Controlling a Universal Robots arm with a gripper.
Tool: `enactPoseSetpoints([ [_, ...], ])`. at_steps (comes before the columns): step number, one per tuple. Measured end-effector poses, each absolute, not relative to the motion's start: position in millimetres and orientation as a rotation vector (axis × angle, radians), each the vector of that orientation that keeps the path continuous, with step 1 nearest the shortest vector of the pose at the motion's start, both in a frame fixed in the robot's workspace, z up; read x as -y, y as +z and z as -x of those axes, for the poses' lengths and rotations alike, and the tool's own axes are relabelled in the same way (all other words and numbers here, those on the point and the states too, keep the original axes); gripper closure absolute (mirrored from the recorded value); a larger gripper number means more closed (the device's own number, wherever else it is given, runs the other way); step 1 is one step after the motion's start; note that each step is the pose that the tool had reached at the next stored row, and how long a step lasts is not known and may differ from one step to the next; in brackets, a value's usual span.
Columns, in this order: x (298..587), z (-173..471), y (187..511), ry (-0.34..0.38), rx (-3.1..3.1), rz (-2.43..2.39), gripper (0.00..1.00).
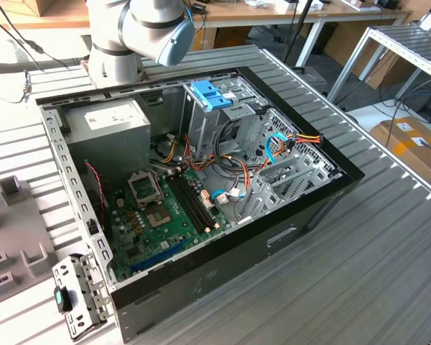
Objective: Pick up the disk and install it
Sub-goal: 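Pick up the disk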
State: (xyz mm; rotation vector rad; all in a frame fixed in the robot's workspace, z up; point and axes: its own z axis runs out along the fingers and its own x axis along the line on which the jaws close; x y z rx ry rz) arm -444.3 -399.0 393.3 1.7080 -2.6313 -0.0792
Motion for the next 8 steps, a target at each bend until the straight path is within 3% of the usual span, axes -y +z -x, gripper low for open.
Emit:
enactPoseSetpoints([
  [8, 398.9, 444.4, 393.3, -0.079, 2.586, -1.773, 0.89],
])
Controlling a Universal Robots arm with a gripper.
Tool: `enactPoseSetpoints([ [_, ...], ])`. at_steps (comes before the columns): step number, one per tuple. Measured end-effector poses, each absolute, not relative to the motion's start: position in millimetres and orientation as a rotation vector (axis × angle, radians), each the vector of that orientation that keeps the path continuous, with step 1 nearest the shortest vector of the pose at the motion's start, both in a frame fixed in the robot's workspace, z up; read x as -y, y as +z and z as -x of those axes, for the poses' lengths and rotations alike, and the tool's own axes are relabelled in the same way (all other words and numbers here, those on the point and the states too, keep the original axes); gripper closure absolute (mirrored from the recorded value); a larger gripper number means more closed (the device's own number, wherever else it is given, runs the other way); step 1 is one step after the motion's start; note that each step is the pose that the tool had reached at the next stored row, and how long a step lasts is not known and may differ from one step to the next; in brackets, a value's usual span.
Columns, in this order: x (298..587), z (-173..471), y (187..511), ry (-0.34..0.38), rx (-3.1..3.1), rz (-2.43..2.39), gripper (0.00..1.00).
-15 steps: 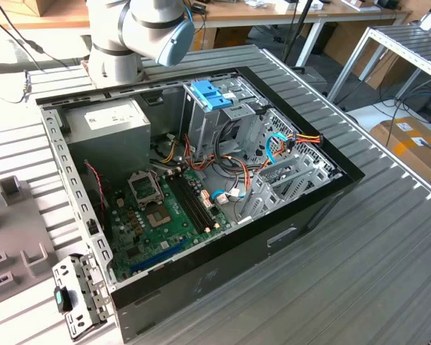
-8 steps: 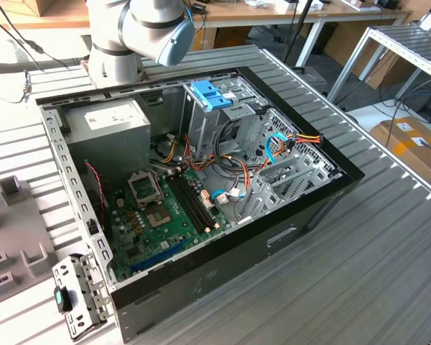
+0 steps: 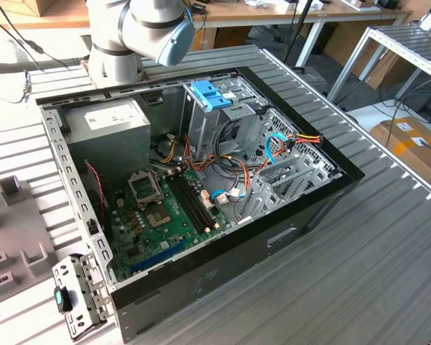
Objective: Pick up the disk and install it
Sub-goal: 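Pick up the disk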
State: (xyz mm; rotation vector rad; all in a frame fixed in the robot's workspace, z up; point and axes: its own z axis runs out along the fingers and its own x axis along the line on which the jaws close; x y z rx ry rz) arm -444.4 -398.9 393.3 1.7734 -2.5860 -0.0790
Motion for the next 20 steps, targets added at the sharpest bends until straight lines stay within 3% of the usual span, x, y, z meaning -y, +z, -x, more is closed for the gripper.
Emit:
enactPoseSetpoints([
  [20, 399.0, 444.4, 393.3, -0.078, 2.49, -1.901, 0.89],
])
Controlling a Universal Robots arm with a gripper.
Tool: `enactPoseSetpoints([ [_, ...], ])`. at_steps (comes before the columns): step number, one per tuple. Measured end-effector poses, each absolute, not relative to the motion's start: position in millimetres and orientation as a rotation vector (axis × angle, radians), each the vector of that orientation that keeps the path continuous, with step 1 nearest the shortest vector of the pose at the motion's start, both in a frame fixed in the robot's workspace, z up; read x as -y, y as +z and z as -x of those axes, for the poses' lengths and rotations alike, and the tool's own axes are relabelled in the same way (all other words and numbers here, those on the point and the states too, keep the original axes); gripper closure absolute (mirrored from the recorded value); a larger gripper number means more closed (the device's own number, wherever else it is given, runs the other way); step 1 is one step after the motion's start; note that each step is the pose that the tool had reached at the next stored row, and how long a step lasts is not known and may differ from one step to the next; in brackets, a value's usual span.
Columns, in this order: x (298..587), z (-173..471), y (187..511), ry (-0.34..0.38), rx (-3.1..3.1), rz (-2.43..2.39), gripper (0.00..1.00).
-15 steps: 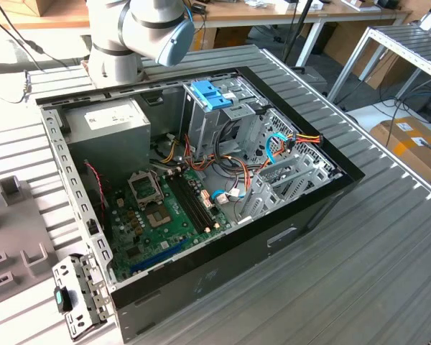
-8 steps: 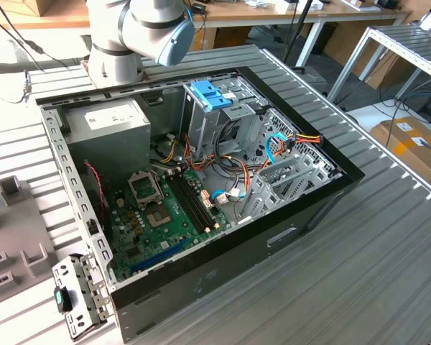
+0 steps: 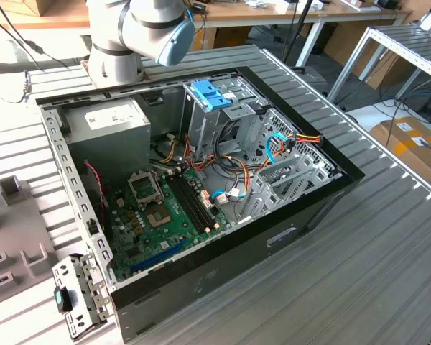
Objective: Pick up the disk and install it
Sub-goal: 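Pick up the disk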
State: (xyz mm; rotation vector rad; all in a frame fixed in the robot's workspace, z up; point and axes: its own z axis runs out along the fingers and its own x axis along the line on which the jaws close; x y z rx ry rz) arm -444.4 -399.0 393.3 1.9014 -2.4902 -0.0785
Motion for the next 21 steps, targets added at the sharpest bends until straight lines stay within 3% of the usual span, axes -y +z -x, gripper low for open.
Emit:
enactPoseSetpoints([
  [21, 399.0, 444.3, 393.3, -0.077, 2.336, -2.083, 0.89],
])
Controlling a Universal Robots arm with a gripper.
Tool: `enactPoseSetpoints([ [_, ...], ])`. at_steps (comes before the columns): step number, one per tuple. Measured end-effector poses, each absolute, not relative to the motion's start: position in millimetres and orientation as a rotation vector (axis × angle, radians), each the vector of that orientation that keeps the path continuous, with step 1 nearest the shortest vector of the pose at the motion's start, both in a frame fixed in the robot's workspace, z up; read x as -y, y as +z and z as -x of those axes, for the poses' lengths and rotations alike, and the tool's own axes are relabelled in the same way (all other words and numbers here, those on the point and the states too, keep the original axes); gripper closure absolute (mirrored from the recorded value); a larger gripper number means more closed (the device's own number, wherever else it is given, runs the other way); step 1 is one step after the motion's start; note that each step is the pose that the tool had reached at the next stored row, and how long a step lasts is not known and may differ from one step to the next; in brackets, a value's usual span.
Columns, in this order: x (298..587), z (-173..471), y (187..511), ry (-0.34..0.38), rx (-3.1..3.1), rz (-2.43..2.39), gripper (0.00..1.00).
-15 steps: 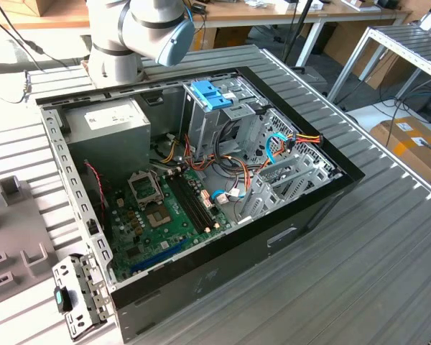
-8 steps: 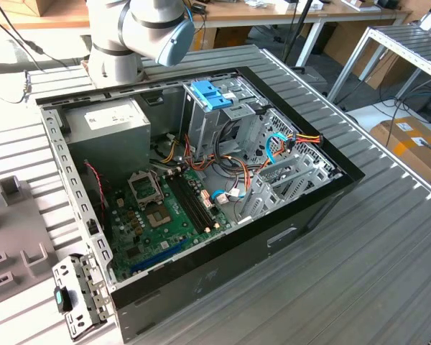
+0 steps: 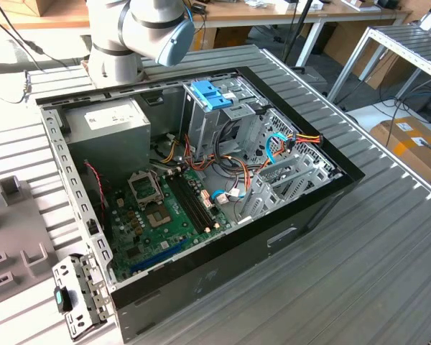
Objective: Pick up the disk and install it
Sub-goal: 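Pick up the disk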
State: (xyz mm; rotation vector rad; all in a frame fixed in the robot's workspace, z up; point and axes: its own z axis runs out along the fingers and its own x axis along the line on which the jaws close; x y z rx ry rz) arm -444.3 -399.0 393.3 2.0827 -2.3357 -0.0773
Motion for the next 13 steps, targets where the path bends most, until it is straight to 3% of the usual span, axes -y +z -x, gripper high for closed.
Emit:
enactPoseSetpoints([
  [13, 399.0, 444.4, 393.3, -0.076, 2.256, -2.166, 0.89],
])
